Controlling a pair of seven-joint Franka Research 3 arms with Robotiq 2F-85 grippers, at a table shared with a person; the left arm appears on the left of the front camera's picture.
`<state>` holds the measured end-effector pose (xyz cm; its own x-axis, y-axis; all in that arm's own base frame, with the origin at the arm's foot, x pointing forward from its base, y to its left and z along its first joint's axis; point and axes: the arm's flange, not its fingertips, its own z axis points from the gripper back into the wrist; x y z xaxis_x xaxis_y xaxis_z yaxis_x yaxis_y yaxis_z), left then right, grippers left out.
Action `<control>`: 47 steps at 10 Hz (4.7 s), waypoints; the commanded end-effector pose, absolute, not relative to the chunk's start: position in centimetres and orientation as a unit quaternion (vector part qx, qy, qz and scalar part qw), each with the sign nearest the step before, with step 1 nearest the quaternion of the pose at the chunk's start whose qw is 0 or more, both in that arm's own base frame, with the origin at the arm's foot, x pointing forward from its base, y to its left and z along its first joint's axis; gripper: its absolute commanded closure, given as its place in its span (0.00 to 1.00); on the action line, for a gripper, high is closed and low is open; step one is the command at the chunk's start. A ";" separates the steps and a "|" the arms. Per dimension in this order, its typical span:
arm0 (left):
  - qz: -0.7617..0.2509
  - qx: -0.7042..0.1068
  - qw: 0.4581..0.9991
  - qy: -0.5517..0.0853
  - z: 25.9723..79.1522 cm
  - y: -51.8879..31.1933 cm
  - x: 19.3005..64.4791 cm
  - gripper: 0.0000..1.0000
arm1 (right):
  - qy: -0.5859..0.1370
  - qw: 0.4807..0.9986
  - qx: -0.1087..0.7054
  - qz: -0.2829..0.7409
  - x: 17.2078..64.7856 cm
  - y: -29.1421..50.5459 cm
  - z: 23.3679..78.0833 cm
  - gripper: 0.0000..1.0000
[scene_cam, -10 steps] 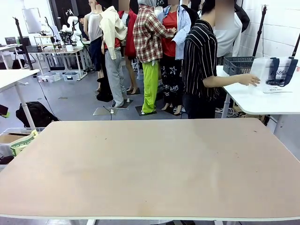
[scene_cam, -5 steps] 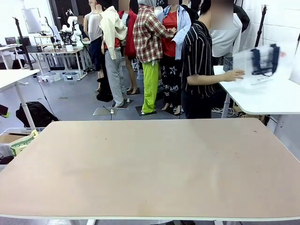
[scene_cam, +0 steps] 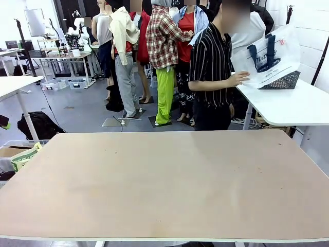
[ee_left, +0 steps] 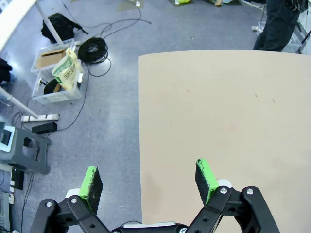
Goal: Transfer purchased items from the store into the shopping bag.
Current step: Open the Reusable shopping bag in the center of the table.
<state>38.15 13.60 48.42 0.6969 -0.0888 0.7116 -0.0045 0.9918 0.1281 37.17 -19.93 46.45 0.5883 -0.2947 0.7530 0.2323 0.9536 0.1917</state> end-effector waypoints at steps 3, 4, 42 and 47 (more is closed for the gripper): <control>-0.024 0.060 0.919 -0.390 48.4 14.0 38.0 0.00 | -0.427 0.892 0.036 -0.143 37.1 -19.9 46.4 0.00; -0.024 0.060 0.919 -0.390 48.4 14.0 38.0 0.00 | -0.427 0.892 0.036 -0.143 37.1 -19.9 46.4 0.00; -0.289 -0.140 0.870 -0.374 57.1 -17.0 51.5 0.00 | -0.291 0.929 0.178 0.141 41.3 16.6 59.1 0.00; -0.289 -0.137 0.869 -0.378 56.7 -20.3 49.1 0.00 | -0.270 0.933 0.180 0.154 40.0 20.5 58.4 0.00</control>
